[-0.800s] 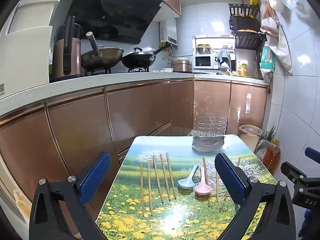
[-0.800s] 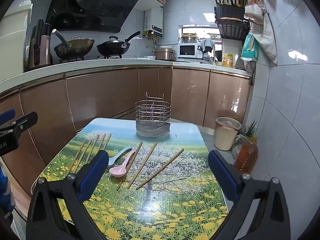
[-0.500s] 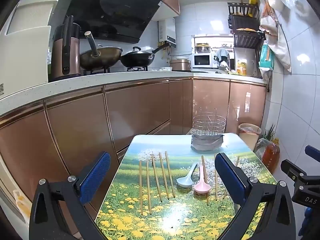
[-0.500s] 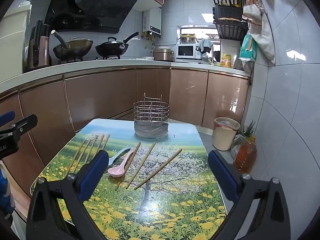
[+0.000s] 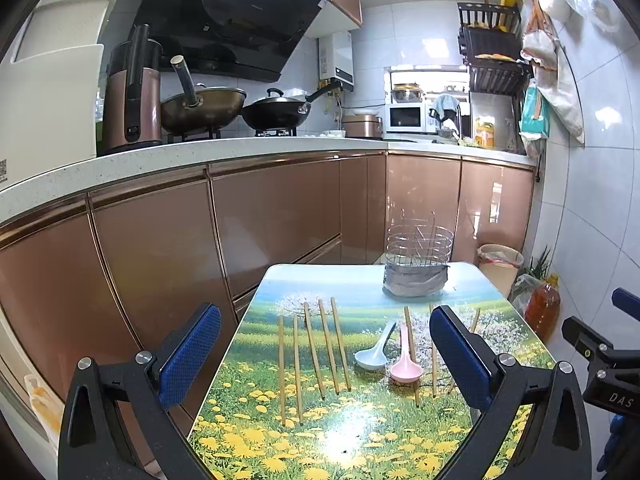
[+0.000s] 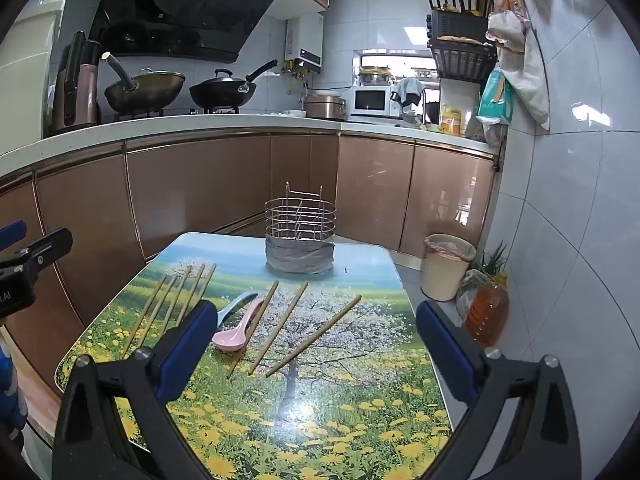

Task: Organize utensils

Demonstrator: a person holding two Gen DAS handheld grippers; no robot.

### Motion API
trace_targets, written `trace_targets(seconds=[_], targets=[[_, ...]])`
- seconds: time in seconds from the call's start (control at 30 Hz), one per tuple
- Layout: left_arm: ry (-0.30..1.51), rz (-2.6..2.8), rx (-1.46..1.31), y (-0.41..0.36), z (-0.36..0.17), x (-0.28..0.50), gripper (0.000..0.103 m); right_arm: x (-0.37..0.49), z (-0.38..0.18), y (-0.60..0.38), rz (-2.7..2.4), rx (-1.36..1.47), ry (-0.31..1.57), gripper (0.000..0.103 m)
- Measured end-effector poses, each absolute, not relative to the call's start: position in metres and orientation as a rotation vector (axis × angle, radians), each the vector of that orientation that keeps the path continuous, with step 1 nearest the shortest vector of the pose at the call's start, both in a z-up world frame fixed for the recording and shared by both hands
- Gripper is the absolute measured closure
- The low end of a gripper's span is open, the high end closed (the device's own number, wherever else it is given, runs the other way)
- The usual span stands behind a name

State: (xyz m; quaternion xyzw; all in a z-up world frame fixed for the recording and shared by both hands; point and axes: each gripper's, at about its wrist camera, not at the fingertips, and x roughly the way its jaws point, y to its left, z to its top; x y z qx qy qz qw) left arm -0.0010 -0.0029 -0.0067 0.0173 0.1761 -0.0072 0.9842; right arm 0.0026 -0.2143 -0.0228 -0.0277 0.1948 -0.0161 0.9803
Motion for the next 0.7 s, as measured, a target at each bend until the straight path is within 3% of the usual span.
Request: trace_targets(seconds=[0.7], targets=[[0.389, -0.019, 0.012, -0.008, -0.022, 0.013, 0.000, 0.004, -0.029, -0.208, -0.075, -0.087, 0.415, 0.002]])
